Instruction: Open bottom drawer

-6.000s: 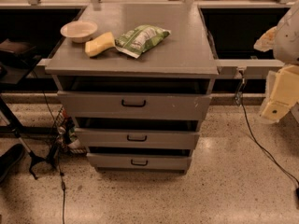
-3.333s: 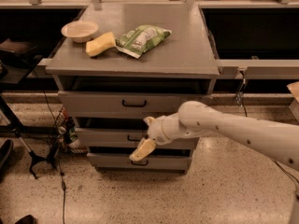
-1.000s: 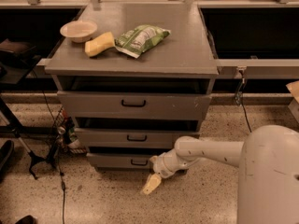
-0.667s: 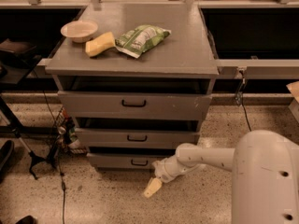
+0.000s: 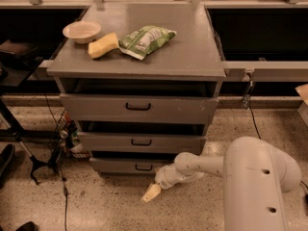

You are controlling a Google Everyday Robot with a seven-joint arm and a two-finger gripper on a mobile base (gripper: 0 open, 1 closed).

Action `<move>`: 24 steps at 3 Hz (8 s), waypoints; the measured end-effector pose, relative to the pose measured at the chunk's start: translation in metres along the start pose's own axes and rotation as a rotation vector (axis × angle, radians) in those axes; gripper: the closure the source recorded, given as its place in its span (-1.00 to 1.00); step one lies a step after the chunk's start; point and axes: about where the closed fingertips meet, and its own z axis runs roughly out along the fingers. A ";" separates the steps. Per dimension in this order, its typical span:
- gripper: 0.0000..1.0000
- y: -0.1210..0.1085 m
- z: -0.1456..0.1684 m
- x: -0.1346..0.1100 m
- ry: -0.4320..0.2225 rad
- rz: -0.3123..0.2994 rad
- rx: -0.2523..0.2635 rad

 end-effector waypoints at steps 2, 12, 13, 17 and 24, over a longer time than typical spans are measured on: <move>-1.00 -0.030 0.037 0.005 -0.102 0.089 0.076; -1.00 -0.042 0.108 -0.059 -0.115 0.041 0.020; -1.00 -0.043 0.115 -0.053 -0.078 0.048 0.013; -1.00 -0.035 0.119 -0.050 0.103 -0.056 -0.065; -1.00 0.047 0.091 0.011 0.425 -0.005 -0.171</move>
Offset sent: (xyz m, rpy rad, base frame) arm 0.0445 0.0140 -0.0467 0.1062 -0.0634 -0.2156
